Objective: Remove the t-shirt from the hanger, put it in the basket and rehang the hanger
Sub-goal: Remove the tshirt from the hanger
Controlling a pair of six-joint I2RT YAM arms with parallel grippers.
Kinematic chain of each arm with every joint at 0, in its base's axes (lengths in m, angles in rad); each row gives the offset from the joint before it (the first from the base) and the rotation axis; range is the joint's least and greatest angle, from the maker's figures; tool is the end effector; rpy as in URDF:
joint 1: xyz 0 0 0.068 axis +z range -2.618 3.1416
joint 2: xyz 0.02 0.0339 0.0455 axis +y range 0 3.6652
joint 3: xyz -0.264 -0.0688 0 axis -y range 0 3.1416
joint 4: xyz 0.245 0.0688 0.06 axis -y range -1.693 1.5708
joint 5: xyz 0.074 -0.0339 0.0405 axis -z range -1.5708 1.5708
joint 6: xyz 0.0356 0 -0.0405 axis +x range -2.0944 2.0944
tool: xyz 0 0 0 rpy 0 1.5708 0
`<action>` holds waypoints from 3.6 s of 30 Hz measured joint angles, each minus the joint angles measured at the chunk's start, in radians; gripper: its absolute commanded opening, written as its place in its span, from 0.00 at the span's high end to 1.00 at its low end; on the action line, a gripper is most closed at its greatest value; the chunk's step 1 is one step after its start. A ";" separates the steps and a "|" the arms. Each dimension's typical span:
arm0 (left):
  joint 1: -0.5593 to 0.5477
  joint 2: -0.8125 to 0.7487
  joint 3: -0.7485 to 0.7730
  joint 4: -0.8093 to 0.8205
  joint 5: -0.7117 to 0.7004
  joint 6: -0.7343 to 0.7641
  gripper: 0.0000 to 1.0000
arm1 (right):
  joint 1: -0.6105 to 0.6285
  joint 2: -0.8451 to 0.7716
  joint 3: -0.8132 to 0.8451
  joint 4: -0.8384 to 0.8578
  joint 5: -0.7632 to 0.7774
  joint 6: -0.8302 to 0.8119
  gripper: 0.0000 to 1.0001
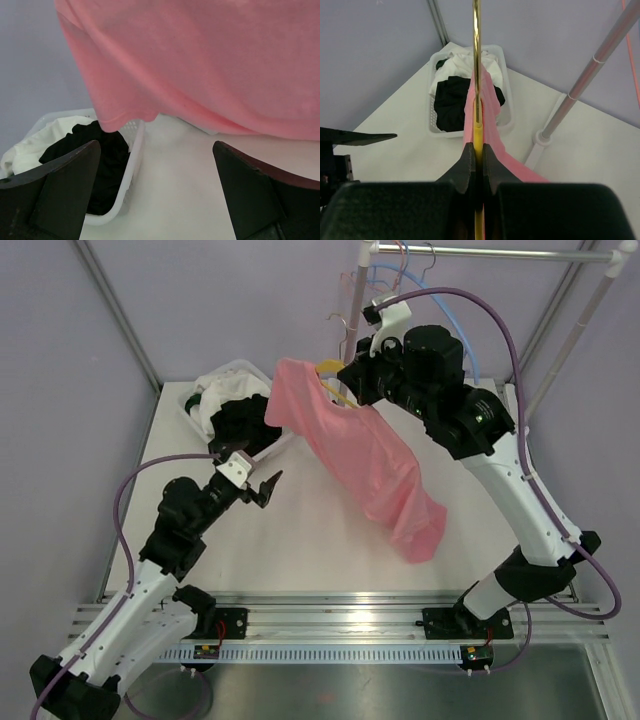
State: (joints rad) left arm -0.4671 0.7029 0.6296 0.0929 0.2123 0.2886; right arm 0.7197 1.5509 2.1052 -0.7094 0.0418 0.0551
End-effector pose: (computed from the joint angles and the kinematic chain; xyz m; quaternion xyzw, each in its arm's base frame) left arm 0.1539 -0.0860 0.3282 0.3272 0.6192 -0.1372 0.7005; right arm 0.2264 0.1965 0.5405 -0.2349 0.7225 0.2309 0.6079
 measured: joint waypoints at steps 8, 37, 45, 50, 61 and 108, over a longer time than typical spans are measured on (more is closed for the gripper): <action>0.000 -0.138 -0.103 0.089 0.035 0.012 0.01 | 0.076 0.132 0.148 -0.041 0.116 -0.032 1.00; -0.094 -0.052 -0.190 0.204 0.262 0.074 0.01 | 0.208 -0.144 -0.690 0.573 0.126 0.040 1.00; -0.167 -0.104 -0.207 0.212 0.211 0.126 0.02 | 0.238 -0.135 -0.744 0.716 0.130 0.040 1.00; -0.169 -0.147 -0.227 0.224 0.190 0.135 0.03 | 0.244 -0.103 -0.747 0.731 0.131 0.040 1.00; -0.198 -0.159 -0.232 0.241 0.172 0.152 0.05 | 0.267 -0.058 -0.745 0.751 0.133 0.040 1.00; -0.180 -0.077 -0.077 0.098 0.014 -0.005 1.00 | 0.347 0.035 -0.734 0.915 0.228 -0.158 1.00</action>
State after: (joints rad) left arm -0.6472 0.6254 0.5522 0.1909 0.2260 0.2832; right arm 1.0668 1.5864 1.3708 0.2054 0.2699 -0.1028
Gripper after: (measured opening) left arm 0.020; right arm 0.039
